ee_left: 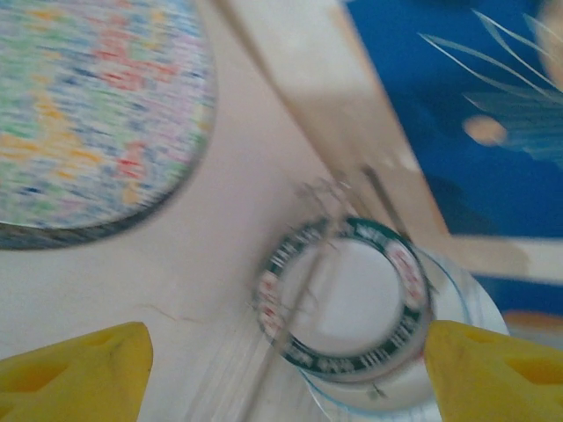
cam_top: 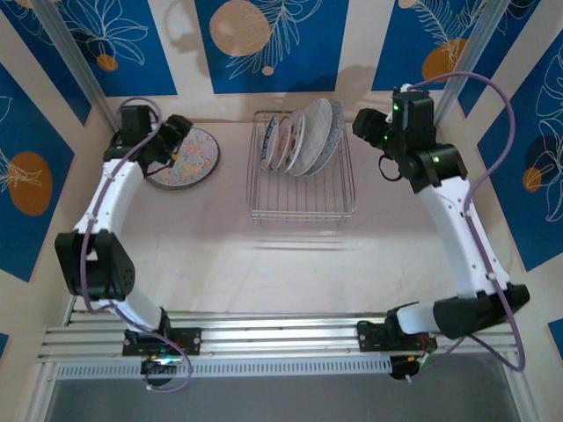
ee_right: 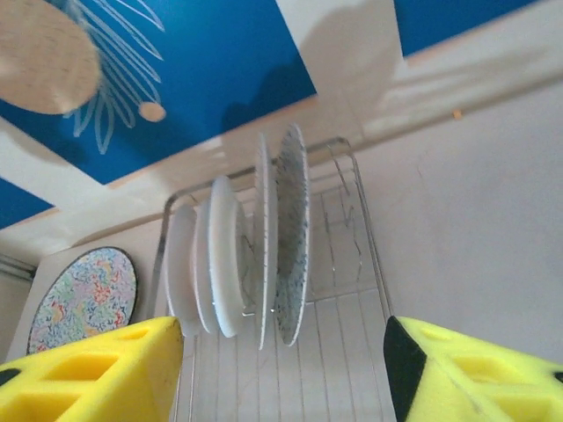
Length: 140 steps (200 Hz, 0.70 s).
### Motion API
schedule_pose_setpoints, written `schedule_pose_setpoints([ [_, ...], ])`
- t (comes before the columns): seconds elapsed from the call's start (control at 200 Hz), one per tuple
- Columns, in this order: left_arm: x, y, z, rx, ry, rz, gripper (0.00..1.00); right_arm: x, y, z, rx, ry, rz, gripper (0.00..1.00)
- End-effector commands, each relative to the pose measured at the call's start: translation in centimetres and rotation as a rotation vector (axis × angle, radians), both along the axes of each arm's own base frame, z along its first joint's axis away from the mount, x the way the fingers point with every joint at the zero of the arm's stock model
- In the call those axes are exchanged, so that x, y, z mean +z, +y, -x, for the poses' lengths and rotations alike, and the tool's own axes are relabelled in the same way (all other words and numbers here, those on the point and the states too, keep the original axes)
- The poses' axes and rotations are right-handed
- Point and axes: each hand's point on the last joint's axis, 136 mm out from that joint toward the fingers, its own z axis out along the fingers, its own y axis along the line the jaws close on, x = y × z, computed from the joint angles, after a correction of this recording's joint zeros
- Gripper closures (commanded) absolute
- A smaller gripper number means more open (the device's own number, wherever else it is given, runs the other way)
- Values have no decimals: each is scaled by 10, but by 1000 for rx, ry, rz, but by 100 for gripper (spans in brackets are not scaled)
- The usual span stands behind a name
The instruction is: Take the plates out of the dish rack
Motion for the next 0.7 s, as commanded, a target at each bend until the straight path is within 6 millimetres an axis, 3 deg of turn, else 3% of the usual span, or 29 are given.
schedule_pose_setpoints([
  [0.0,58,-40,21,-72,-192,-125,19,-27,5,-11,5,138,-87,40],
  [0.14,99,-103,77,-215,-385,-201,19,-46,14,-38,69,190,-120,42],
  [0.25,110,-139,128,-322,-482,-247,17,-63,21,-57,101,231,-158,42],
  [0.455,131,-170,212,-493,-681,-342,11,-94,32,-88,146,290,-136,47],
  [0.61,135,-182,252,-628,-782,-389,11,-111,31,-104,157,302,-123,52],
  [0.695,135,-184,264,-660,-799,-412,11,-115,31,-112,163,295,-127,53],
])
